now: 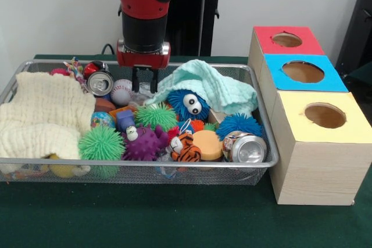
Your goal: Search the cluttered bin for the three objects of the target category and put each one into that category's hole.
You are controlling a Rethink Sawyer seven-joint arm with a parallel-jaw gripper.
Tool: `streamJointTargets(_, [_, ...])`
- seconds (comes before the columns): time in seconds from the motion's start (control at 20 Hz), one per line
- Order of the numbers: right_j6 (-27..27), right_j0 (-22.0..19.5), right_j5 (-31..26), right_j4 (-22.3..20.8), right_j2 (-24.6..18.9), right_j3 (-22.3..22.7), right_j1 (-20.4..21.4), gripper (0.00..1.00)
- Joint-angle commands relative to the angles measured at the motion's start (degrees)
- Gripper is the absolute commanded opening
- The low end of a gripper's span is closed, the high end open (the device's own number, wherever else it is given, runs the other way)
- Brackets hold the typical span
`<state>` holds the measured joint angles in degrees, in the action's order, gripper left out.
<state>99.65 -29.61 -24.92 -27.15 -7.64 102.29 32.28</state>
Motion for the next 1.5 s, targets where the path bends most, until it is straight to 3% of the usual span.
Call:
streamJointTargets(0.05, [2.9, -3.3, 3.7, -1.2, -1.8, 5.8, 3.1, 0.00])
streamJointTargets(0.5, [1.7, -3.2, -1.1, 1.5, -2.8, 16.0, 16.6, 0.00])
streamJointTargets(0.85, [1.6, -3.2, -1.4, 2.1, -3.2, 20.9, 21.8, 0.00])
streamJointTargets(1.0, [2.4, -3.3, 0.6, 1.4, -3.0, 21.9, 21.7, 0.00])
streamJointTargets(1.25, [4.2, -3.4, 6.5, -1.6, -1.9, 21.3, 17.3, 0.00])
streamJointTargets(1.5, [3.0, -5.3, 7.9, -2.2, -2.6, 20.7, 15.1, 0.00])
